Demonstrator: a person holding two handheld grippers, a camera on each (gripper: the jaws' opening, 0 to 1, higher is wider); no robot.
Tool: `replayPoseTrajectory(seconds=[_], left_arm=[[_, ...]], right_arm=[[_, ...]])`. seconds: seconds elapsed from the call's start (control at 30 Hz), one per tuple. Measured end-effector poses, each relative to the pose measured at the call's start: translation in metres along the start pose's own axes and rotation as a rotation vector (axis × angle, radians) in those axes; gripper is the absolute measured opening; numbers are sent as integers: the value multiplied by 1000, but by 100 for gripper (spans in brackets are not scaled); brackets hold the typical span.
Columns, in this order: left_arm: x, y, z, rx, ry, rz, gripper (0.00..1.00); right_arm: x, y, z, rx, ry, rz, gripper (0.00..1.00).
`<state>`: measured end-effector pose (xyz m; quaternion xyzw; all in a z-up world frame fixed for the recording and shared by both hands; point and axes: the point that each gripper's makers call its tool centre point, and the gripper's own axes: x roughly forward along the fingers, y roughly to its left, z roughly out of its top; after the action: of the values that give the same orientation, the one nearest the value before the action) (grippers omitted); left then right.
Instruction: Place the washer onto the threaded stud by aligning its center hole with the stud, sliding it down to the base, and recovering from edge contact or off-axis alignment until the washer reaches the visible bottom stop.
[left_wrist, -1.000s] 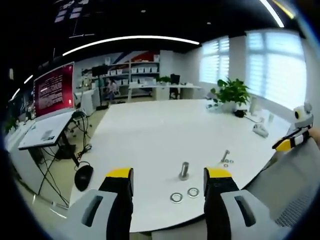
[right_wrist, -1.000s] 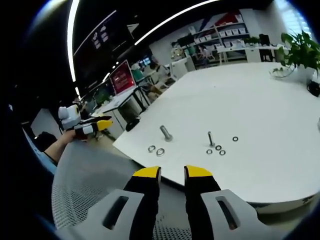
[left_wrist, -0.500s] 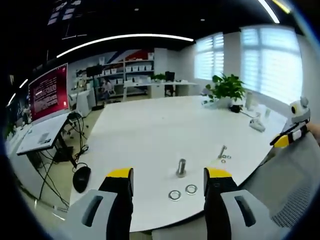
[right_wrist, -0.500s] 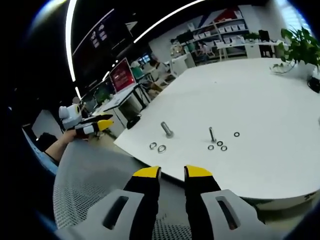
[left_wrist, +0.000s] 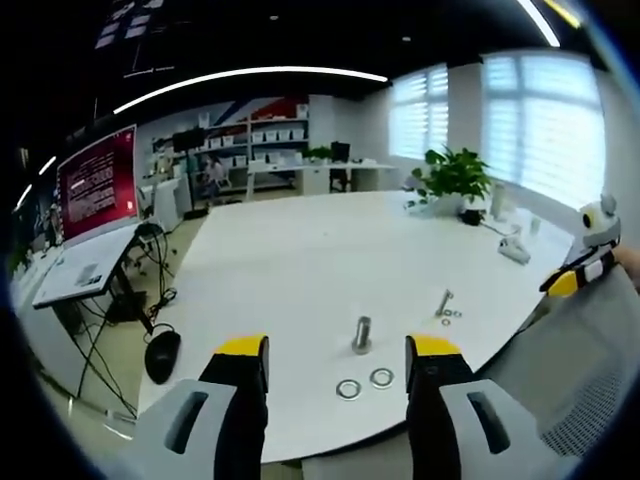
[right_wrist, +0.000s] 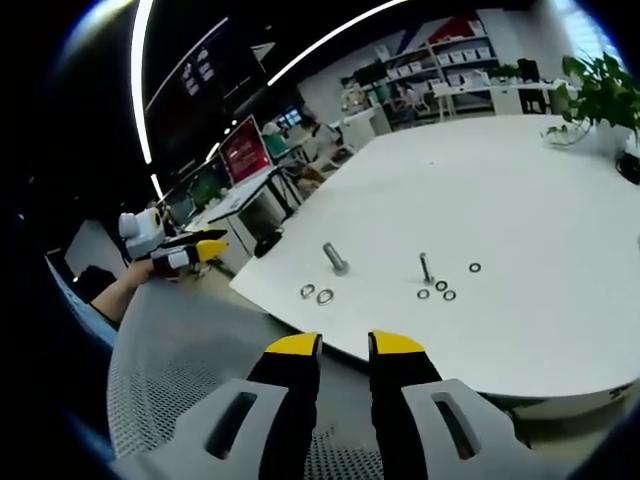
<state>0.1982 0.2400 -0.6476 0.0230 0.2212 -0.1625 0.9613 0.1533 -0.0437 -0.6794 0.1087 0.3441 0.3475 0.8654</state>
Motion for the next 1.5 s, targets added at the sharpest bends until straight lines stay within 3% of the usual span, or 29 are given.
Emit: replayPoseTrajectory(seconds=[0.7, 0.97, 1.5], left_arm=[[1, 4, -1, -3, 2, -3, 49], [0, 7, 4, -13, -36, 9, 49], [1, 12, 2, -29, -42, 19, 50]], right_arm=[[0, 1, 2, 6, -12, 10, 20], [-3, -1, 11, 12, -79, -3, 20], [-1, 0, 14, 3, -86, 6, 19]])
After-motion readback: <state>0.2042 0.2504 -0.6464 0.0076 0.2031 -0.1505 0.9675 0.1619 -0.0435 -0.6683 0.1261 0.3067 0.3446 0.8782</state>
